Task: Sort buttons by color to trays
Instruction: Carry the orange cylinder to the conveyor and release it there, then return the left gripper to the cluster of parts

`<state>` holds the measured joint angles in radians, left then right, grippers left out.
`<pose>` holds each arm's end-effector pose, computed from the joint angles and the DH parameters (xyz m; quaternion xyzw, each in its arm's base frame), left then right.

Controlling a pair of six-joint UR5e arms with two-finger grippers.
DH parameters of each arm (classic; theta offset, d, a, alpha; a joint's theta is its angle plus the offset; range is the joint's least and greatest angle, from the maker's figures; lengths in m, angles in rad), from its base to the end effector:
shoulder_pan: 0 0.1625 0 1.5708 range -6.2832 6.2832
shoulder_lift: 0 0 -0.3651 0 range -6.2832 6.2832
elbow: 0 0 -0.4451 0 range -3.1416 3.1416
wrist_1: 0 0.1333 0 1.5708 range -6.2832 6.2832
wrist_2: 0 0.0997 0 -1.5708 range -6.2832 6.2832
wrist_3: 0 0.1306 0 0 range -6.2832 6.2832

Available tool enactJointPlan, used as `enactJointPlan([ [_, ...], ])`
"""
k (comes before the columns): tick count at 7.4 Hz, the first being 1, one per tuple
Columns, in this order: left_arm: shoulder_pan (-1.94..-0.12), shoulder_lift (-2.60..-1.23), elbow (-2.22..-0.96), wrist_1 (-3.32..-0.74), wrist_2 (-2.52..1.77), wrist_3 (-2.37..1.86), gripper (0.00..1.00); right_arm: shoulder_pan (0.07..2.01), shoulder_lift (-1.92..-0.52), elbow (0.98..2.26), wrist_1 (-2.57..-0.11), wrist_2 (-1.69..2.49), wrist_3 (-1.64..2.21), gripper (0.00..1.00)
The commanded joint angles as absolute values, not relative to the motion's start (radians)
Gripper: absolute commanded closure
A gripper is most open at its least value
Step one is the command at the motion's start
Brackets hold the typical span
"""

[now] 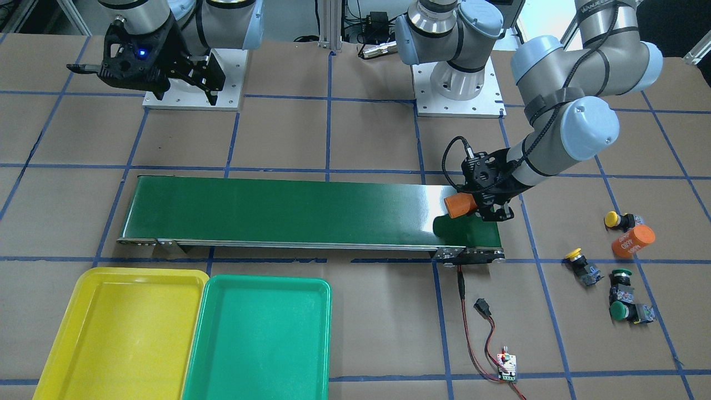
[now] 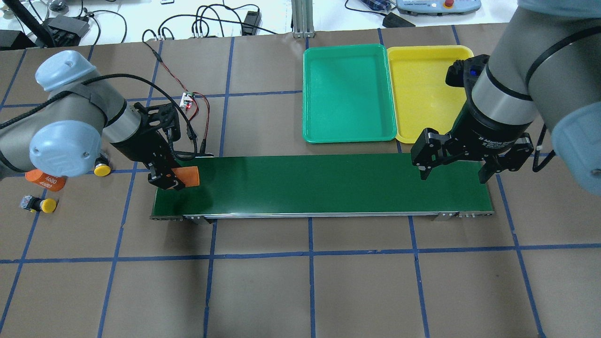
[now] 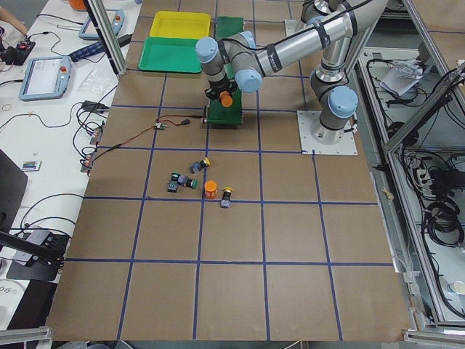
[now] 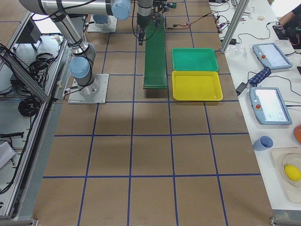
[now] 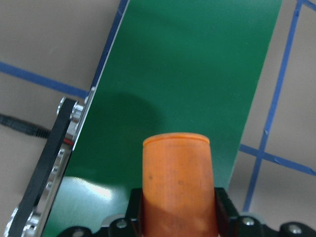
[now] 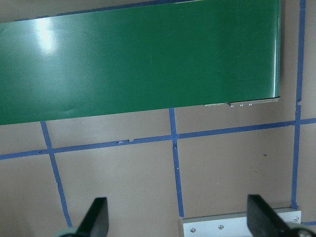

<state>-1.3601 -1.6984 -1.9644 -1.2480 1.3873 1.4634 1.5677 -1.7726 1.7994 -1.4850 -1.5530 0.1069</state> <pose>-0.0481 -0.5266 0.1575 -0.5735 -0.8081 0.0017 0.1343 0.1342 -0.4566 0.3673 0.0554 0.9968 0.0567 0.0060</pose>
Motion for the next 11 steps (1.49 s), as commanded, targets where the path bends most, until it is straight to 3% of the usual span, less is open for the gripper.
enactJointPlan([
  [1, -1.368, -1.689, -2.016, -1.19, 1.373, 1.456, 0.74, 1.568, -1.772, 1.801, -1.485, -1.554, 0.107, 0.0],
  [2, -1.368, -1.712, -2.014, -1.183, 1.347, 1.453, 0.19, 1.568, -1.773, 1.801, -1.485, -1.551, 0.109, 0.0],
  [3, -1.368, -1.707, -2.019, -1.186, 1.306, 1.436, 0.09, 1.569, -1.776, 1.801, -1.485, -1.548, 0.109, 0.0],
  [5, -1.364, -1.662, -1.994, -1.192, 1.305, 1.265, 0.07, 1.568, -1.776, 1.799, -1.488, -1.537, 0.11, 0.0],
  [7, -1.266, -1.661, -1.871, -1.318, 1.366, 1.169, 0.05, 1.568, -1.775, 1.799, -1.488, -1.539, 0.109, 0.0],
  [9, -1.095, -1.713, -1.691, -1.49, 1.416, 1.091, 0.04, 1.568, -1.775, 1.799, -1.488, -1.539, 0.11, 0.0],
  [11, -0.962, -1.791, -1.632, -1.48, 1.445, 1.077, 0.04, 1.565, -1.775, 1.795, -1.491, -1.537, 0.103, 0.0],
])
